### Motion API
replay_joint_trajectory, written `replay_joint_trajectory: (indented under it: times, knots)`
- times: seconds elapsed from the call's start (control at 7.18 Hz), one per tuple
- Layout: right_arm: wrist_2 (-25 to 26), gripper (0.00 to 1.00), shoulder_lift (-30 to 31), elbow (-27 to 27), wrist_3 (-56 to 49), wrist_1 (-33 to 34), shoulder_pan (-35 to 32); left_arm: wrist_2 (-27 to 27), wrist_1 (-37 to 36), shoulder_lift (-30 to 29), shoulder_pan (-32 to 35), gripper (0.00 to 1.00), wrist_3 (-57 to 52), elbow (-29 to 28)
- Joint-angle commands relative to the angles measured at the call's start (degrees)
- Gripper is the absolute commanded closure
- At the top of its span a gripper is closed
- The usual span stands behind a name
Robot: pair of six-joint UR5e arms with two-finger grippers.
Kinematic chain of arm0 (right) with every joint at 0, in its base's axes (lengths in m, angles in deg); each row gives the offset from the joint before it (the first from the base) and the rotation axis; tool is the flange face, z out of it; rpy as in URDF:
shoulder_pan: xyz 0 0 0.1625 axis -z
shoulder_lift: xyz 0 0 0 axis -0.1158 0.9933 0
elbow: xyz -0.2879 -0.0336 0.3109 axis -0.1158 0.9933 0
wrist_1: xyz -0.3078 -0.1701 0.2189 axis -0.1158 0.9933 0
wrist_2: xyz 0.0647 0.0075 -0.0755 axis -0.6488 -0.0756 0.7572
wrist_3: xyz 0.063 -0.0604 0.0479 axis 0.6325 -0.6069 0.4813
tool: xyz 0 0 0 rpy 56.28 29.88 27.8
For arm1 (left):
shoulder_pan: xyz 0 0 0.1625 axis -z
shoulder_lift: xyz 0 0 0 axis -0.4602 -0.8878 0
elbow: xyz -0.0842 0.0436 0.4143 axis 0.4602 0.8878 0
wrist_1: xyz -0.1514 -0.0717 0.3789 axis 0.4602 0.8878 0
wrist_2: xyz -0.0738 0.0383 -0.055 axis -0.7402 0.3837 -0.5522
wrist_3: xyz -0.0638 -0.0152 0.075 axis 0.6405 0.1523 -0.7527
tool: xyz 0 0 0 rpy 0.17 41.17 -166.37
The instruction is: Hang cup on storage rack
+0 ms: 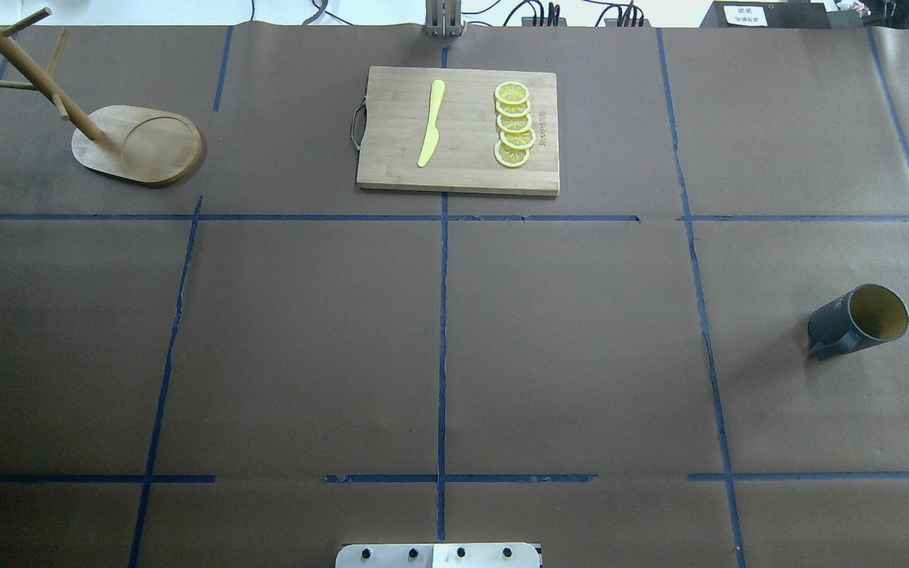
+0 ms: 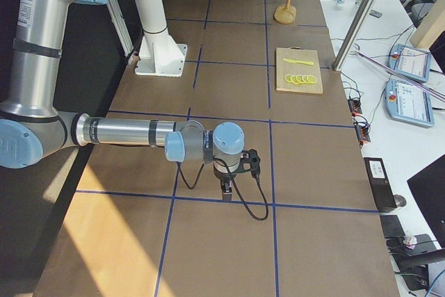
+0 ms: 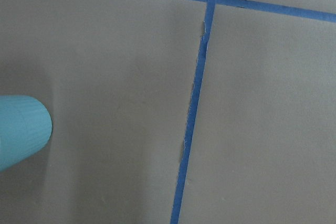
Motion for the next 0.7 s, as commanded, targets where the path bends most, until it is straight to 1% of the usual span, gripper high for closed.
replay_joint_trajectory:
  times: [0.0, 0.14, 0.28, 0.42, 0.56]
  knots:
    - [0.01, 0.00, -0.11, -0.79, 0.19, 0.06, 0.49, 0.13, -0.17, -0.26, -0.10, 0.00, 0.00, 0.11]
    - [-0.17, 0.00, -1.24, -0.89, 0.72, 0.06, 0.67, 0.05, -0.18, -0.35, -1.06, 0.00, 0.00, -0.06]
    - [-0.69, 0.00, -1.86, -3.06, 8.38, -0.55, 2.59, 0.05, -0.09, -0.35, -1.07, 0.00, 0.00, -0.07]
    - [-0.61, 0.00, -1.87, -4.91, 17.50, -4.73, 5.13, -0.04, -0.09, -0.26, -1.16, 0.00, 0.00, -0.07]
    - [-0.52, 0.00, -1.35, -4.84, 30.13, -13.65, 9.07, -0.13, -0.09, -0.26, -1.16, 0.00, 0.00, -0.07]
